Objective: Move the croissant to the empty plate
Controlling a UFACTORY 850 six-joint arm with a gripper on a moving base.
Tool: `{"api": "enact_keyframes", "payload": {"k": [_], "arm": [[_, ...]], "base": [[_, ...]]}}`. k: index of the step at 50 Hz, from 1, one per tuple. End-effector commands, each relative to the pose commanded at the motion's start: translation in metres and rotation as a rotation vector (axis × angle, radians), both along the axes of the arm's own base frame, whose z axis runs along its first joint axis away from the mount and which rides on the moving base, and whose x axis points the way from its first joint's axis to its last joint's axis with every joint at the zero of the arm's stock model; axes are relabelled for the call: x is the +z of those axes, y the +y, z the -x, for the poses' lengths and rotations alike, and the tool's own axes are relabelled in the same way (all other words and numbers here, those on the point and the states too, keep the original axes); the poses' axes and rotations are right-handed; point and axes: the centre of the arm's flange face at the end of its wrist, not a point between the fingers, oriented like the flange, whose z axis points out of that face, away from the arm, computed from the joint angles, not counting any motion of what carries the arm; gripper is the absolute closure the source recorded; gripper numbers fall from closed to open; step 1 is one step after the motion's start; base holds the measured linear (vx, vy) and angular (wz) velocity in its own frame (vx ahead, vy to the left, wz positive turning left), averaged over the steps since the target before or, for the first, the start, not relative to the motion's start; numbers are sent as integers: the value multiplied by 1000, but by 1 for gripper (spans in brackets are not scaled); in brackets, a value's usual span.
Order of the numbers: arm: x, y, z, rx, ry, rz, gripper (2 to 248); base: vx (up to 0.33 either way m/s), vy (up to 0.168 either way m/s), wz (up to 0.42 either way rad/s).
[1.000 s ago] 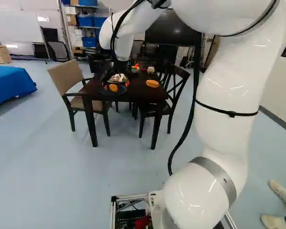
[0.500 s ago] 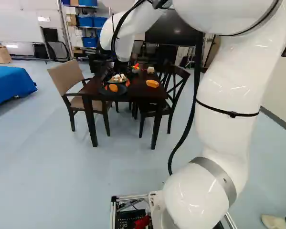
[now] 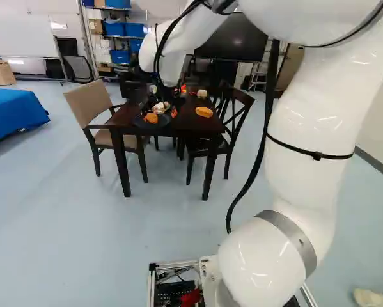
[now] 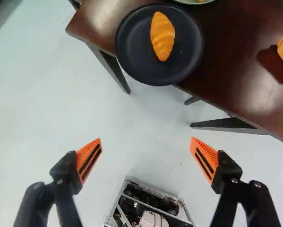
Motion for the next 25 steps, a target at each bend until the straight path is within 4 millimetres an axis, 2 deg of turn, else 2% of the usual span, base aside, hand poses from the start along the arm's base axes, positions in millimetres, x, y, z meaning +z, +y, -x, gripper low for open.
{"api": "enact_keyframes", "payload": {"k": [25], "arm": [[-25,-33,14,-48,-90,-30,3]], "base": [[0,0,0]]}}
